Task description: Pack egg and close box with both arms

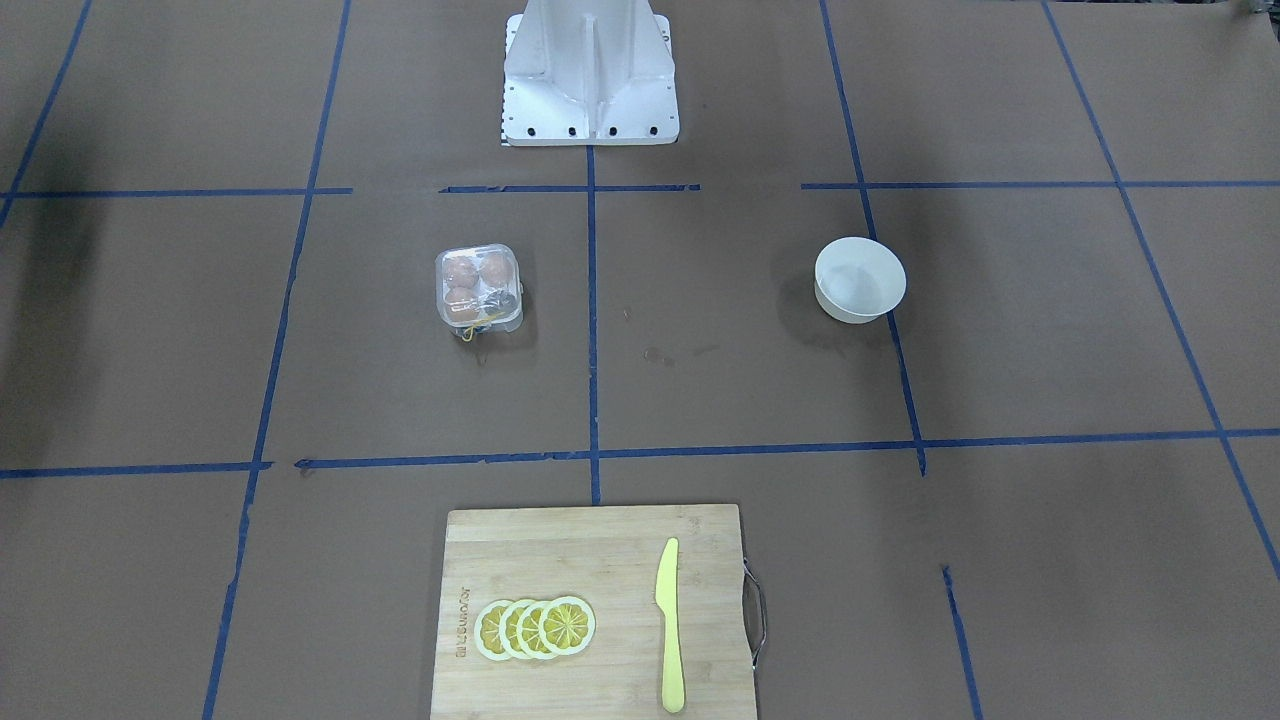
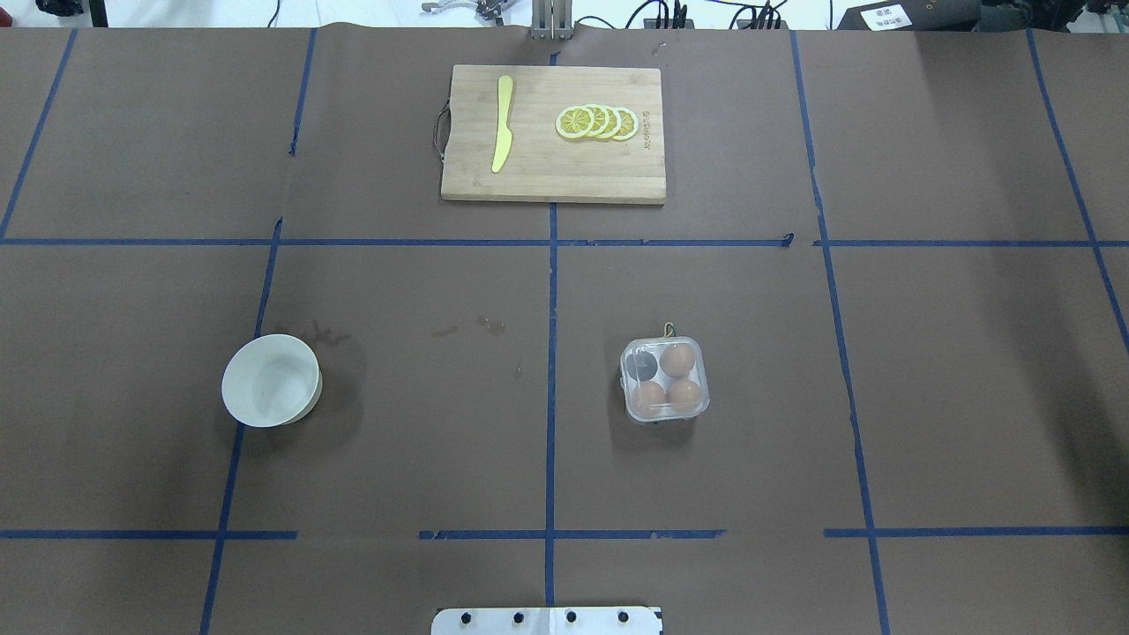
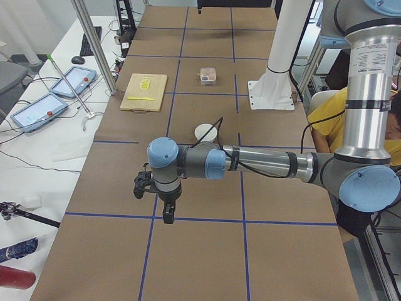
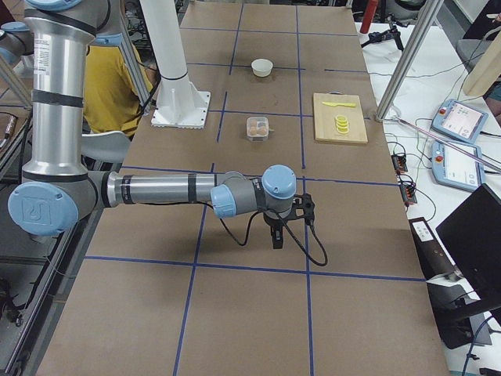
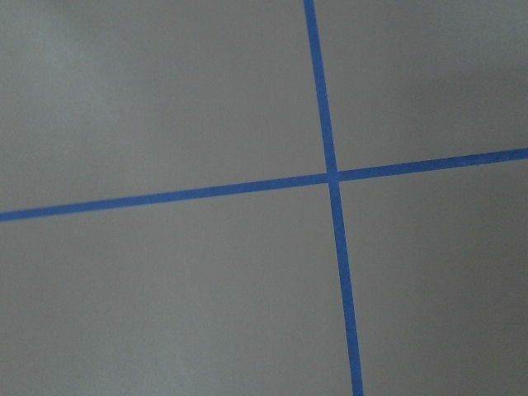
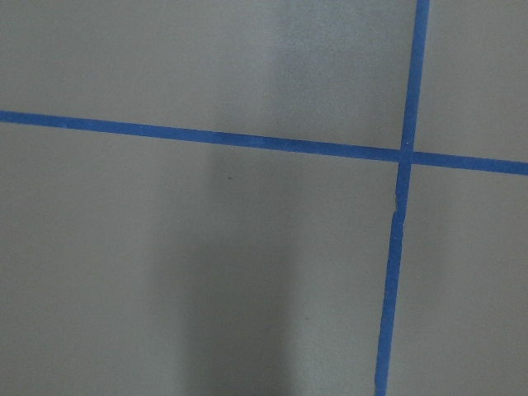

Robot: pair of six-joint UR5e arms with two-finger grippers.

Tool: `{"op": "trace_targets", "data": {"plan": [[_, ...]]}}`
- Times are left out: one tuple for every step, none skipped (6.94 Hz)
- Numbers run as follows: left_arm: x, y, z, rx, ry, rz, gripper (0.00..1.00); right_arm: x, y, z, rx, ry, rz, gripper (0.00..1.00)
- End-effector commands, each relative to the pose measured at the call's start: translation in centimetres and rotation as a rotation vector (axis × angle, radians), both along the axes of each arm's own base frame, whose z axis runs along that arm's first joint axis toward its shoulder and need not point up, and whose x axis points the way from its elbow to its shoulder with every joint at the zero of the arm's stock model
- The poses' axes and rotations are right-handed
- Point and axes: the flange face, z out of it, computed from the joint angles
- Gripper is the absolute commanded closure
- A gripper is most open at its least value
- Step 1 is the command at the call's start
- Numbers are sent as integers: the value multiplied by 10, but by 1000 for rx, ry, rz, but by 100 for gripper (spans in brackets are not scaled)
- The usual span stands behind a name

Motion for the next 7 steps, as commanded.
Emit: {"op": "trace_targets", "data": {"plan": [[2,0,-3,-44,4,-31,0,-9,0,-2,7,-8,-27,0],[2,0,-1,-43,3,-34,0,-18,0,-3,23,-8,-56,0],[6,-2,-3,-27,3,-21,0,-20,-1,-4,27,-7,-63,0],[20,-6,-9,9,8,8,0,-21,-3,-4,32,5,-63,0],[24,-7,-8,22,54,10,0,-22,-8,-8,41,5,-64,0],[24,-9,-15,52,63,12,0,-22,-7,-7,42,5,-66,0],[24,-8,-12,51,63,13,0,-23,-7,-9,48,4,-68,0]]}}
